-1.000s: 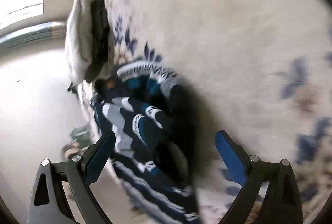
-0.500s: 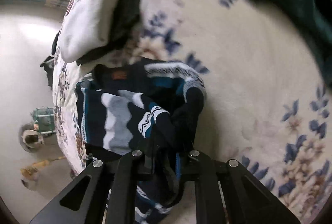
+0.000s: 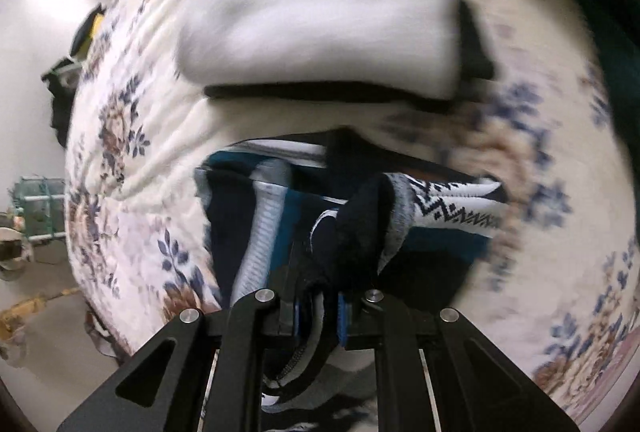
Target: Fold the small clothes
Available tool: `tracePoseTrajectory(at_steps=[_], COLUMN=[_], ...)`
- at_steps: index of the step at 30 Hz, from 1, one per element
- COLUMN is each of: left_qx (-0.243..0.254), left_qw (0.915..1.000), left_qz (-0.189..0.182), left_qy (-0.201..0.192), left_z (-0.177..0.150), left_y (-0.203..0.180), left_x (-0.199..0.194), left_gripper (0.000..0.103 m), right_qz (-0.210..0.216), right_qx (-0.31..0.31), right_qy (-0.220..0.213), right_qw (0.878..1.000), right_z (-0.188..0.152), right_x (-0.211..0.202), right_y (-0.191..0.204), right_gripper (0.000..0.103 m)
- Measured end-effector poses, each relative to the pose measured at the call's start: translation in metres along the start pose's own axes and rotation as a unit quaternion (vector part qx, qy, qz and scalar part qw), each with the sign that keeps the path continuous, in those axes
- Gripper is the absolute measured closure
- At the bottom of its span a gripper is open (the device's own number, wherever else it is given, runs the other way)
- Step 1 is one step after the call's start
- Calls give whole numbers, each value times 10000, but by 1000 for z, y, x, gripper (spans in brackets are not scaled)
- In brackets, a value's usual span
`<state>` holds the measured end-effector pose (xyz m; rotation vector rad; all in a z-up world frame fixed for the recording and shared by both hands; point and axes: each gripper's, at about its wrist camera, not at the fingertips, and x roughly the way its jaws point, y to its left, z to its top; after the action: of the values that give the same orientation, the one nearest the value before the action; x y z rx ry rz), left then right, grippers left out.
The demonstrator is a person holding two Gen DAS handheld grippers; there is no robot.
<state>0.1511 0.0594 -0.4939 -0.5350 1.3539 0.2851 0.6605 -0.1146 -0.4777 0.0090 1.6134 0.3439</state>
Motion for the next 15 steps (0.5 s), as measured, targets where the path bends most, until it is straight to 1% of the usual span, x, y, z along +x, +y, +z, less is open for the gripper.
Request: tracePoseTrajectory(at_steps=[2, 4, 5, 6, 7, 8, 9, 10, 11, 12, 13, 14, 15], left_qx=[-89, -156, -175, -187, -261, -401, -530, -611, -719, -804, -881, -971, -1018], left_qw=[9998, 9994, 9983, 9968, 9951, 9927, 9898, 9883, 9868, 9852, 9840, 9832, 9827], left_qz=[-78, -124, -317, -455, -565, -760, -940, -978, -1030, -1123, -1167, -1151, -1144], left_qy=[168, 266, 460, 637, 769, 850, 933, 994, 1022, 1012, 1017, 1035, 1040], left_z=[9, 17, 21, 23, 24, 25, 25, 25, 25, 25, 25, 27, 28], left_y=[23, 44, 56, 63, 73, 85, 96, 106, 118, 127, 134, 142, 146], left_x=[15, 26, 37, 44, 49, 52, 53, 53, 51, 48, 46, 44, 42], left_gripper=[100, 99, 99, 95, 94, 92, 80, 65, 60, 59, 59, 59, 59], right_qz=[-197, -386, -531, -637, -663, -588, -440, -207, 73, 256, 353, 400, 478], right_qx=[-65, -152, -192, -164, -104, -26, 40, 78, 91, 77, -2, -100, -228], right_qy=[107, 265, 359, 479, 586, 617, 583, 547, 554, 553, 466, 398, 341], right_qw=[9997, 9988, 9978, 9967, 9960, 9964, 9973, 9983, 9984, 9981, 9983, 9984, 9980], right_z=[16, 24, 28, 32, 34, 35, 34, 31, 25, 16, 3, -8, -27], right_x=[32, 59, 76, 91, 102, 108, 109, 106, 101, 93, 80, 71, 58], right_y=[40, 64, 77, 86, 93, 96, 98, 100, 102, 103, 105, 106, 106], right_gripper=[90, 90, 90, 90, 85, 76, 66, 48, 38, 36, 36, 36, 36])
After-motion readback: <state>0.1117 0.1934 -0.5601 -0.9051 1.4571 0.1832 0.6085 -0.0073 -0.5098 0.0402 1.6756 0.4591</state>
